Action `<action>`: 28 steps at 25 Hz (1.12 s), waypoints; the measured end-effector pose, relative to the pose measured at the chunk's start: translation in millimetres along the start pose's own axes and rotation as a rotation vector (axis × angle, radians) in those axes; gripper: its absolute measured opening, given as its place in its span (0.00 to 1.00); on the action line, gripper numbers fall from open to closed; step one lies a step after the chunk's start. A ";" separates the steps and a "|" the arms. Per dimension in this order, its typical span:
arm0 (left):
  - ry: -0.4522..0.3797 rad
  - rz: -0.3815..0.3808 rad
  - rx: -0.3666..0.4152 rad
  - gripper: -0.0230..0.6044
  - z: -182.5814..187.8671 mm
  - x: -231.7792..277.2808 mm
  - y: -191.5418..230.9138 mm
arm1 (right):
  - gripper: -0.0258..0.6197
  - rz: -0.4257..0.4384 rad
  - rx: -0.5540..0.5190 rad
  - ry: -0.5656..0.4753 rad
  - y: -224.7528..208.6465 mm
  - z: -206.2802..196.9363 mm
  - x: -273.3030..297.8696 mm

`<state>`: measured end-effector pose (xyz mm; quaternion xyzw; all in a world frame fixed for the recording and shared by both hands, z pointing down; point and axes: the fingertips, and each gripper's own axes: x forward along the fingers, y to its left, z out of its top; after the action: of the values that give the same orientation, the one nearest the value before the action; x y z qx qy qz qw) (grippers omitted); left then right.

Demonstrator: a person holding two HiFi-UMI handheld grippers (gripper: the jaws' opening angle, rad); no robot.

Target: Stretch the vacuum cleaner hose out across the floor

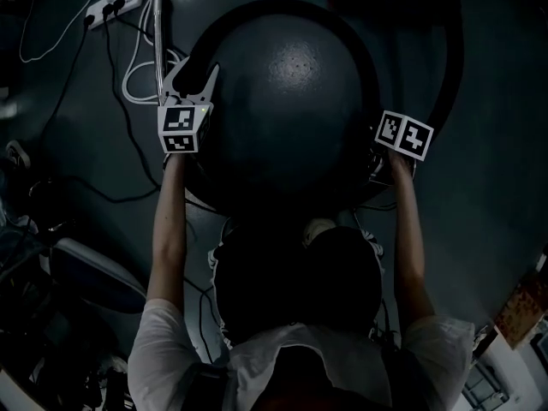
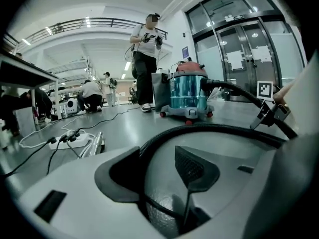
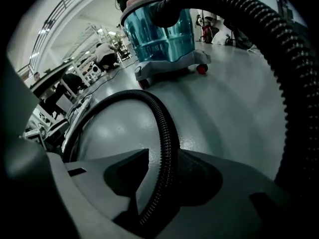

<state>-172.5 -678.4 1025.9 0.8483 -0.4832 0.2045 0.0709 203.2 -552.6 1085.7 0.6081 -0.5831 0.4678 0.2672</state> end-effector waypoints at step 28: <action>0.370 -0.063 0.222 0.32 -98.0 -43.1 -43.3 | 0.37 0.059 -0.924 0.180 109.5 73.4 111.0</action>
<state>-182.4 -590.5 1100.2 0.8137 -0.4097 0.4063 0.0708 104.0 -686.9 1128.5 0.3657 -0.7219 0.2175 0.5457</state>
